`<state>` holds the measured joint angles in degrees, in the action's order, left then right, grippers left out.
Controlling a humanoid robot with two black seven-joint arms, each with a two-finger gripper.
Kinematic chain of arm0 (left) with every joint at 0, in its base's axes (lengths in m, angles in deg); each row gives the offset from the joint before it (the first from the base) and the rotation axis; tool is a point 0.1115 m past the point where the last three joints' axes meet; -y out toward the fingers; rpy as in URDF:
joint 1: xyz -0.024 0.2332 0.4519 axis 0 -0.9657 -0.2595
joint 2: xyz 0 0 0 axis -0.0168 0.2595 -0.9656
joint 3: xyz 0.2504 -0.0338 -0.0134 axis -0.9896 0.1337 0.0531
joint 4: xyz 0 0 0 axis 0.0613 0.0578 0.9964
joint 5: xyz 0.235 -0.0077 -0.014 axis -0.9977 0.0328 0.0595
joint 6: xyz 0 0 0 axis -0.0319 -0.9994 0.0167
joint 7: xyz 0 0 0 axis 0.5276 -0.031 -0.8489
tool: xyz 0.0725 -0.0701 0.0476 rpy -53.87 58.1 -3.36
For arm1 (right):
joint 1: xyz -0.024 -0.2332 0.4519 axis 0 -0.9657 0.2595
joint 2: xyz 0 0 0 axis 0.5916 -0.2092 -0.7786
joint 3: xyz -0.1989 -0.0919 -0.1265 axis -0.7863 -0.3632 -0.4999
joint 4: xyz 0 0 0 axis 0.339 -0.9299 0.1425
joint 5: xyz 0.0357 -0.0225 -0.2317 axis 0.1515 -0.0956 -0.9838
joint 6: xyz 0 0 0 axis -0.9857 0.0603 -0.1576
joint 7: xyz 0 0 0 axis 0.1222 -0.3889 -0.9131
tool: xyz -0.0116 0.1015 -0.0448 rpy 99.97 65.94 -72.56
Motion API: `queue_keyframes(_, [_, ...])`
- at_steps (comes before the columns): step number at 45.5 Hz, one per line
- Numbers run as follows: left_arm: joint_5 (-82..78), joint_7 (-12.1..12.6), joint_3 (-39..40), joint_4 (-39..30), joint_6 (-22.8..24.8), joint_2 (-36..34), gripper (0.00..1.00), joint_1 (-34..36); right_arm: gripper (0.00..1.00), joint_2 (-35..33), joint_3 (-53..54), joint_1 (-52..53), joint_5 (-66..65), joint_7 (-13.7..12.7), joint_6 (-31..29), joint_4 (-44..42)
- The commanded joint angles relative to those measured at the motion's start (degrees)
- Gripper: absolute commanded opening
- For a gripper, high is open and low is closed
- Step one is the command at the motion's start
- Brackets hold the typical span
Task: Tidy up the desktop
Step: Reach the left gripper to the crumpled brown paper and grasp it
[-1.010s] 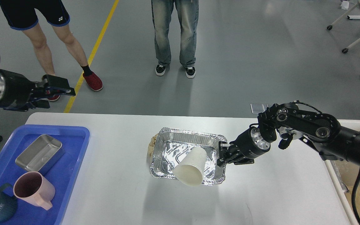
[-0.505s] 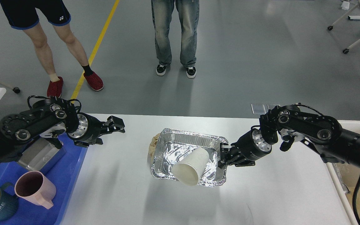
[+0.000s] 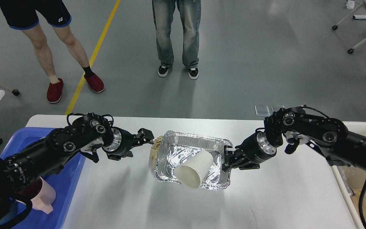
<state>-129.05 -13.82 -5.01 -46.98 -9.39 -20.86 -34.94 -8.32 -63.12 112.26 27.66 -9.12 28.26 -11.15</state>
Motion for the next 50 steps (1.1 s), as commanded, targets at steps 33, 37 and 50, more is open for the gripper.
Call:
queue_keyframes(33, [-0.1, -8.6, -0.5, 11.7, -6.5, 10.8, 0.93, -2.2, 0.0, -1.8, 0.0, -0.4, 0.0, 0.1, 0.1, 0.9])
queue_keyframes(37, [-0.1, -8.7, -0.5, 12.6, -6.5, 11.6, 0.93, -2.3, 0.0, -2.0, 0.0, -0.7, 0.0, 0.0, 0.0, 1.2])
queue_keyframes(50, [-0.2, -9.9, -0.7, 16.3, -8.8, 14.1, 0.85, -3.6, 0.0, -2.1, 0.0, -0.8, 0.0, 0.1, 0.1, 1.2])
